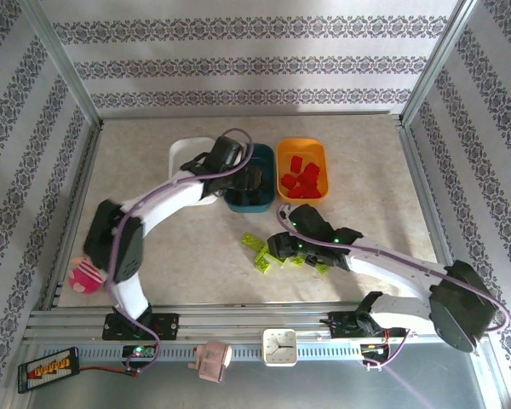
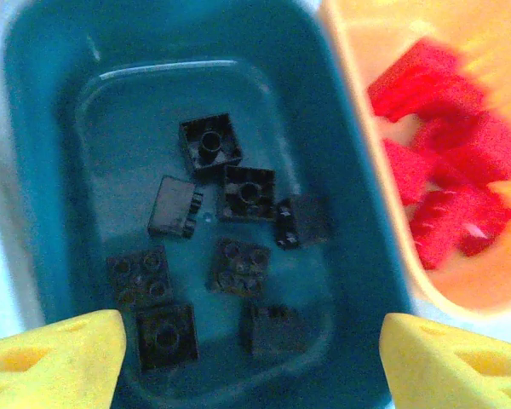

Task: Sort the legos into containers by color
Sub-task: Place the lego in the container, then pick up the lego from the center of the table.

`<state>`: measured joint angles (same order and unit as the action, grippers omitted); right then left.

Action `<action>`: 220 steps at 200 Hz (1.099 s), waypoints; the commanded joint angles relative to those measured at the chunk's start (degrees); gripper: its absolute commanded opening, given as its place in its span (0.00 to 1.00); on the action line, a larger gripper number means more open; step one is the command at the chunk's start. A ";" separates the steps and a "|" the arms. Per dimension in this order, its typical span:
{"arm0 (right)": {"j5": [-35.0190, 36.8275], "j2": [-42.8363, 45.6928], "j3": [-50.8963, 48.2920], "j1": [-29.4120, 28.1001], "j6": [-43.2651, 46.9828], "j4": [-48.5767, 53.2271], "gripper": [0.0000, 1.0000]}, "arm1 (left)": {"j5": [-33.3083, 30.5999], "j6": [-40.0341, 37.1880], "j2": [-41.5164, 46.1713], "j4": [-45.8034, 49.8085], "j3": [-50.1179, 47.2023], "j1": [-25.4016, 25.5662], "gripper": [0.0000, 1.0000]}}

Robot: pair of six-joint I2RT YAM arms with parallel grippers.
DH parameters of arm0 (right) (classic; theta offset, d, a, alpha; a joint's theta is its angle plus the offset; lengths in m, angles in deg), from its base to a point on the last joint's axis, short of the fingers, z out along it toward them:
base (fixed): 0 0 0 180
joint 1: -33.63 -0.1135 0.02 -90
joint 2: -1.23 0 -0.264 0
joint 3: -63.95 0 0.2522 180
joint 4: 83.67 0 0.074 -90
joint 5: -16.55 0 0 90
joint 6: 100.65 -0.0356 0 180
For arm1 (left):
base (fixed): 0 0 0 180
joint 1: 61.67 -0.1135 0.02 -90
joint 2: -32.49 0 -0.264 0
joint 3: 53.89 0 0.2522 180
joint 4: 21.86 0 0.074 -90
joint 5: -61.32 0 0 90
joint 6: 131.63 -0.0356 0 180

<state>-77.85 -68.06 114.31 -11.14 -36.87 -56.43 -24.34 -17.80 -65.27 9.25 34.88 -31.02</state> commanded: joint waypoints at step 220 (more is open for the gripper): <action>-2.63 -32.15 26.85 -6.22 8.62 -3.37 0.23 | -2.05 14.70 60.75 -0.01 -45.85 -0.19 1.00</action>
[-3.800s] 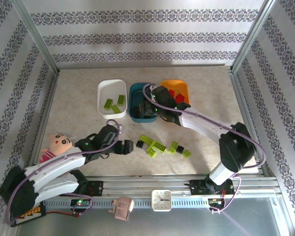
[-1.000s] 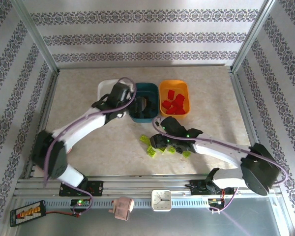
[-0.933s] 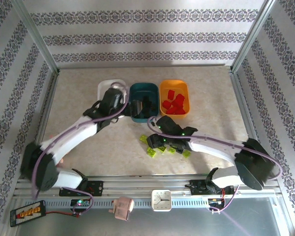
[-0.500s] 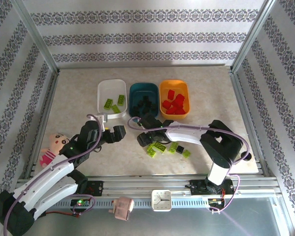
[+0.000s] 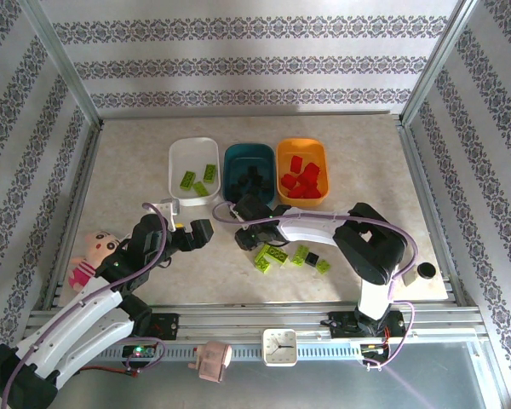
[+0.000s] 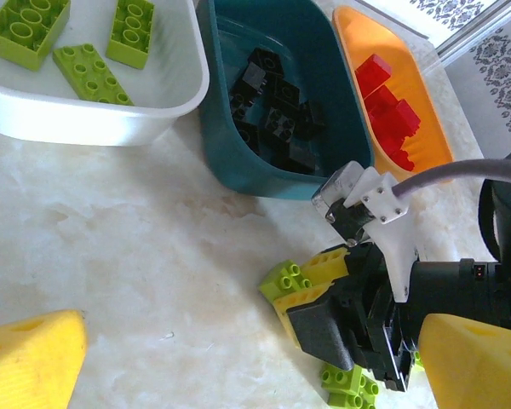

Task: Sort the legos into containers by color
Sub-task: Pick up the lego from the center of the table, then place the lego in the container.

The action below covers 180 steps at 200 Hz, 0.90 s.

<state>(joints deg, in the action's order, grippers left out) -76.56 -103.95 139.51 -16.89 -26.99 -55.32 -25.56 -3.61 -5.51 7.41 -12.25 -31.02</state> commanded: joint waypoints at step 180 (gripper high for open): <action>-9.60 -27.32 48.81 6.61 -13.13 -9.14 0.51 | -0.97 0.44 10.15 8.05 1.13 -0.24 1.00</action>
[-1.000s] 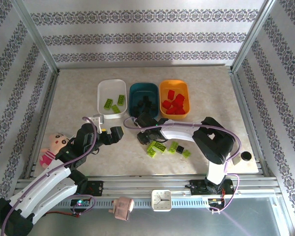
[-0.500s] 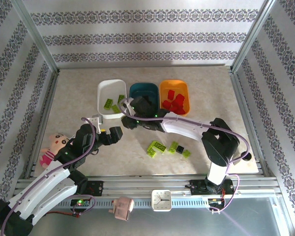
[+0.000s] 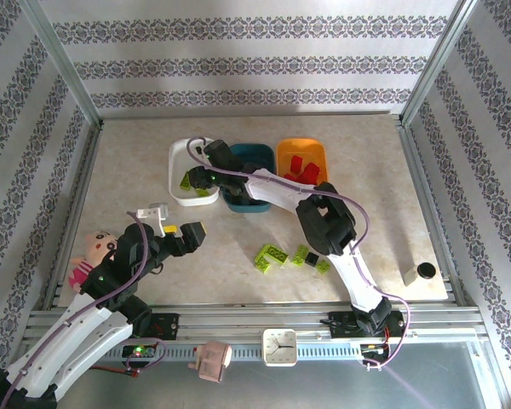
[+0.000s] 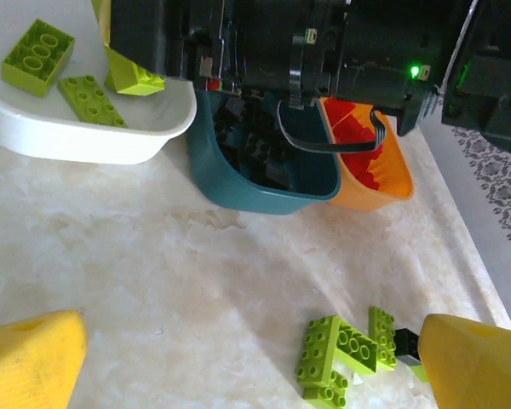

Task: Sort the legos into containers by color
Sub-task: Place the lego in the container.

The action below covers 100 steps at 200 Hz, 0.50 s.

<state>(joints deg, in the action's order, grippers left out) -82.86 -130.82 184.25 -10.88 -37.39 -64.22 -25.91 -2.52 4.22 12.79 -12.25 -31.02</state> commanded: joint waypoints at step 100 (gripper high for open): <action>0.77 23.14 -22.74 2.16 -2.26 -4.10 0.57 | 9.07 -2.02 -10.72 -4.28 3.06 0.19 0.95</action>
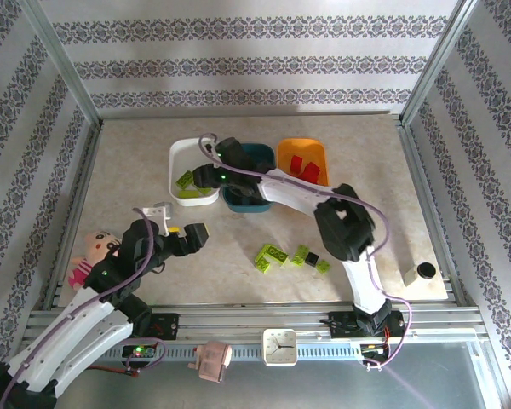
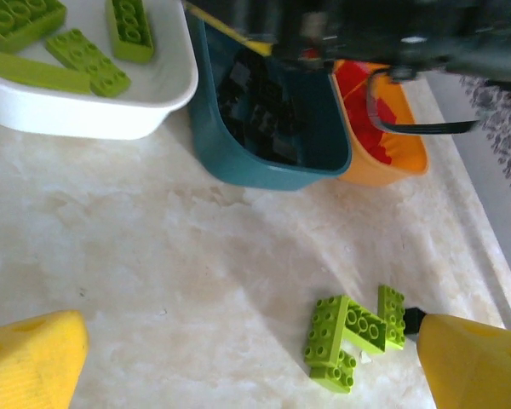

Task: Sort the legos into containers by color
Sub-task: Place the lego in the container.

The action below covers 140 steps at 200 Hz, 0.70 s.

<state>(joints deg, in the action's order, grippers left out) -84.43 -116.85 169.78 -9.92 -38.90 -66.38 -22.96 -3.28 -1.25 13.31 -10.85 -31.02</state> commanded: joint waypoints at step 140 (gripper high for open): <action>9.64 48.51 -54.42 10.49 -3.83 -0.46 0.57 | 2.15 -11.05 -52.25 -15.17 17.59 22.35 0.70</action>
<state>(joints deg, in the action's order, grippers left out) -76.43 -71.41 116.93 -0.19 -42.07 -67.30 -20.10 -10.65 -49.81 1.86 3.14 -9.12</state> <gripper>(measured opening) 0.576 0.743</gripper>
